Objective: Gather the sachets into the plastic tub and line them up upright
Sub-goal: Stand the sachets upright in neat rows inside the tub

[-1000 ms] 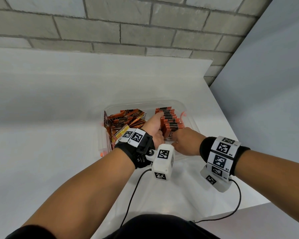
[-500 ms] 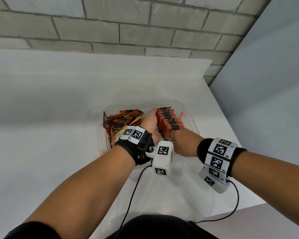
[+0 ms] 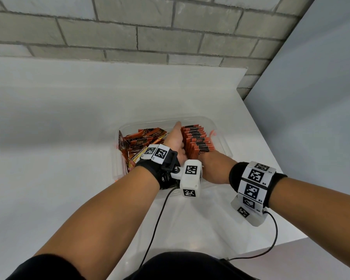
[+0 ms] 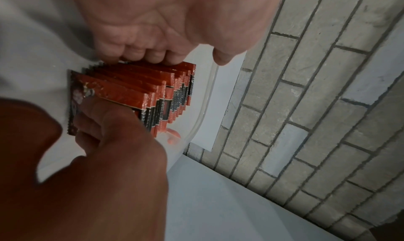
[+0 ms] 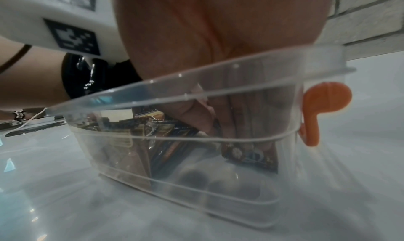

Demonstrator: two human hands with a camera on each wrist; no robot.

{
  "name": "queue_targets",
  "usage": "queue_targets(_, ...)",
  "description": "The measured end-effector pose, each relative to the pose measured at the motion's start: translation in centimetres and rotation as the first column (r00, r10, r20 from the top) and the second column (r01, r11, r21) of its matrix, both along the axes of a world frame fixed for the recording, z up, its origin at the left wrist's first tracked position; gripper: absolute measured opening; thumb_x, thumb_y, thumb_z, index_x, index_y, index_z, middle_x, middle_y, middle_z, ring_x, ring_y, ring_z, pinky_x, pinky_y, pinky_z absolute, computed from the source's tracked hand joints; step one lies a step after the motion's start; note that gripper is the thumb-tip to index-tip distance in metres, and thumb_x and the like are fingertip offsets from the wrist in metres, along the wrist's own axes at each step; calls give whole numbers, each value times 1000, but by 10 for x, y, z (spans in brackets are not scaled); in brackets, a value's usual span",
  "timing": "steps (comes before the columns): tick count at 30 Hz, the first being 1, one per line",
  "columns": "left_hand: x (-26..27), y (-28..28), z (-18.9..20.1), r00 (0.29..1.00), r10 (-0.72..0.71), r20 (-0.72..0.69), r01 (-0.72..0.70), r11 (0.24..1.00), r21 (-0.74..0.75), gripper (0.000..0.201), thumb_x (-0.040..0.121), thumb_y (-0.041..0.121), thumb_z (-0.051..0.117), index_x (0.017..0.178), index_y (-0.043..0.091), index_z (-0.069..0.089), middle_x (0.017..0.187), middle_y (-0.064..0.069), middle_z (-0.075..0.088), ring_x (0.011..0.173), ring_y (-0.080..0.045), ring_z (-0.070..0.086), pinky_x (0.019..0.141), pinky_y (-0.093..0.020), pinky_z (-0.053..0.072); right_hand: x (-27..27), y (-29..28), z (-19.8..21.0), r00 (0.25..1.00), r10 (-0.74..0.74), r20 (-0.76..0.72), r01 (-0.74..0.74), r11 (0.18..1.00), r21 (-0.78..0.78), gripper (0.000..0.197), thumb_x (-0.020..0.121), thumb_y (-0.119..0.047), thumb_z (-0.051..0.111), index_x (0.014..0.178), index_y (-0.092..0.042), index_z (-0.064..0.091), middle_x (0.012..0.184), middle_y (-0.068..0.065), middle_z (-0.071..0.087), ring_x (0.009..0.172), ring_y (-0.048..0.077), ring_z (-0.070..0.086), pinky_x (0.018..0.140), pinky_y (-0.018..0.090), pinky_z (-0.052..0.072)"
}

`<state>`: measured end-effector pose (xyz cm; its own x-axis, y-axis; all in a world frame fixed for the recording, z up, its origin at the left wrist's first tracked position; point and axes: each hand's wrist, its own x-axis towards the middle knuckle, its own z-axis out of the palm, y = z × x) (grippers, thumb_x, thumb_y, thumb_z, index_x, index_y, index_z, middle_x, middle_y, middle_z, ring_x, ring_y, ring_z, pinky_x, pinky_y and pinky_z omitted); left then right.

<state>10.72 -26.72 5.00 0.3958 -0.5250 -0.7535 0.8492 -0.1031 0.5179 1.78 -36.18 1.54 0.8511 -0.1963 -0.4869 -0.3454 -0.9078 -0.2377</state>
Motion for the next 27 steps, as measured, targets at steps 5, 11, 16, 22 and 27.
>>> queue_targets(5, 3, 0, -3, 999, -26, 46, 27, 999, -19, 78, 96, 62, 30, 149, 6, 25, 151, -17, 34, 135, -33, 38, 95, -45, 38, -2, 0, 2, 1000, -3, 21, 3, 1000, 12, 16, 90, -16, 49, 98, -8, 61, 98, 7, 64, 88, 24, 59, 76, 28, 49)
queue_targets(11, 4, -2, -4, 999, 24, 33, -23, 999, -23, 68, 99, 53, 33, 146, 3, 30, 145, -17, 42, 128, -29, 46, 70, -35, 42, -2, 0, 2, 999, -4, 34, 3, 1000, 27, 14, 88, -14, 49, 95, -8, 59, 98, 9, 64, 87, 24, 59, 72, 26, 44)
queue_targets(16, 6, -6, -12, 1000, 13, -5, -13, 999, -44, 76, 96, 59, 35, 148, 4, 28, 149, -18, 38, 131, -33, 43, 100, -48, 40, -2, 2, 5, 999, 17, 46, -19, 999, 36, 5, 90, -14, 49, 91, -14, 54, 98, 7, 62, 87, 22, 56, 73, 26, 42)
queue_targets(22, 7, -5, -9, 997, -11, 77, 10, 1000, 12, 75, 96, 59, 35, 148, 6, 28, 148, -18, 39, 132, -33, 43, 96, -46, 40, -3, 3, 6, 999, -7, 41, 5, 999, 43, 17, 89, -13, 50, 101, -8, 60, 99, 8, 63, 91, 25, 59, 74, 26, 44)
queue_targets(27, 8, -10, -9, 992, 5, 125, -7, 1000, 11, 64, 98, 51, 39, 139, 2, 42, 135, -17, 53, 115, -28, 57, 78, -37, 42, -3, 3, 6, 999, 26, 24, -27, 1000, 10, 14, 89, -11, 50, 99, -6, 60, 97, 10, 64, 84, 23, 57, 69, 25, 40)
